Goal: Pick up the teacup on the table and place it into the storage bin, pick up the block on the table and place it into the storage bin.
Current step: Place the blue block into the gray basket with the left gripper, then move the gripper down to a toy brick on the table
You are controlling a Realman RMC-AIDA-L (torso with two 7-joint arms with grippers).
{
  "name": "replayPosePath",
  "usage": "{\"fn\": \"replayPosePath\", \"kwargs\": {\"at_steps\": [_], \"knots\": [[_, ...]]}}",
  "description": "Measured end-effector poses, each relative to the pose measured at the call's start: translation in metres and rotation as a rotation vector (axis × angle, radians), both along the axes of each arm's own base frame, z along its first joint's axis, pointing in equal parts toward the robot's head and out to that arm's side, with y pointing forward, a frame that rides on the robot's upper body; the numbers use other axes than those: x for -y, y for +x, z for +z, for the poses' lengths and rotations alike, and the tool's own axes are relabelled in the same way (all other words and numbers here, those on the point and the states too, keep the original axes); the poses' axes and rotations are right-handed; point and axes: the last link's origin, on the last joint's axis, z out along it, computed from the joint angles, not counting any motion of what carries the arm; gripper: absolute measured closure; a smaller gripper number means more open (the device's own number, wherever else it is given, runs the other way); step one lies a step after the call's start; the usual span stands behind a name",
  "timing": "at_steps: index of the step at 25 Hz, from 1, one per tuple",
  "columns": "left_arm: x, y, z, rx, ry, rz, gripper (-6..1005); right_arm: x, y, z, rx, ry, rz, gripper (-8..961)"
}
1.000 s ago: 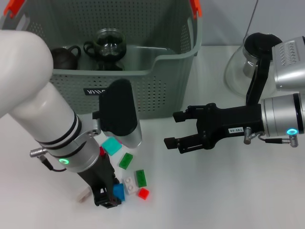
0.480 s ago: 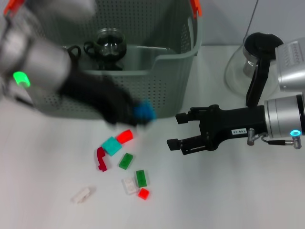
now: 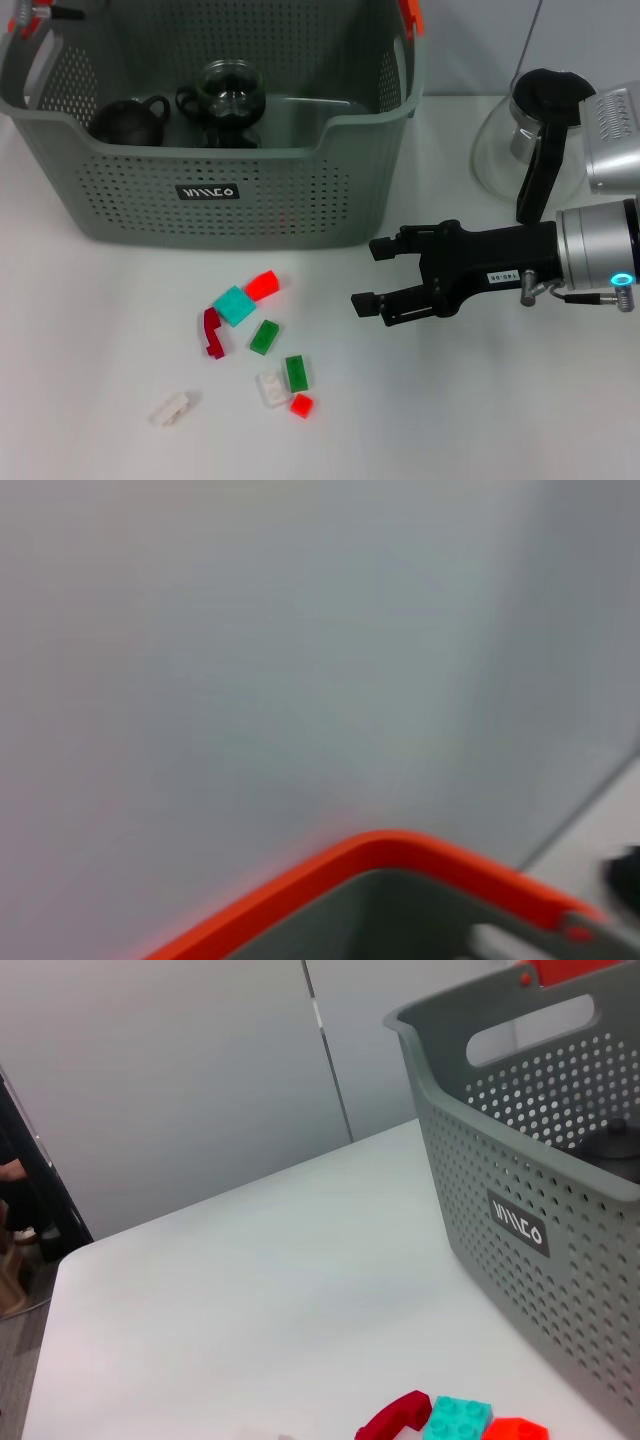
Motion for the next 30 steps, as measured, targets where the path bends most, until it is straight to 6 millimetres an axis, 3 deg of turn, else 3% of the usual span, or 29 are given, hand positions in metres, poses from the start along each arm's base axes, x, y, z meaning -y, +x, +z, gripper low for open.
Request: {"fn": "replayPosePath", "kwargs": {"at_steps": [4, 9, 12, 16, 19, 21, 22, 23, 25, 30], "knots": [[-0.015, -0.01, -0.017, -0.034, 0.047, 0.038, 496, 0.001, 0.0, 0.0, -0.002, -0.002, 0.0, 36], [-0.014, -0.006, -0.017, -0.038, 0.05, 0.028, 316, 0.001, 0.0, 0.0, -0.002, -0.003, 0.001, 36], [-0.003, -0.001, -0.01, -0.021, 0.028, 0.008, 271, 0.001, 0.0, 0.0, -0.003, -0.003, 0.002, 36], [0.053, 0.014, -0.007, -0.066, -0.196, -0.191, 211, 0.0, 0.0, 0.0, -0.001, 0.002, 0.0, 36], [0.103, 0.011, -0.013, -0.179, -0.395, -0.344, 166, -0.001, -0.001, 0.0, -0.001, 0.003, -0.003, 36], [0.103, 0.011, -0.013, -0.179, -0.395, -0.344, 136, -0.002, -0.001, 0.0, 0.0, 0.007, -0.004, 36], [0.12, 0.007, -0.017, -0.23, -0.456, -0.385, 121, -0.002, -0.001, 0.0, 0.001, 0.009, -0.005, 37], [0.151, -0.013, -0.032, -0.393, -0.551, -0.416, 98, -0.003, -0.001, 0.0, 0.001, 0.012, -0.007, 37], [0.158, -0.021, -0.04, -0.464, -0.57, -0.401, 53, -0.003, -0.001, 0.0, -0.001, 0.016, -0.01, 37], [0.163, -0.049, -0.066, -0.621, -0.68, -0.276, 52, -0.004, -0.001, -0.001, -0.002, 0.025, -0.016, 38]]}}
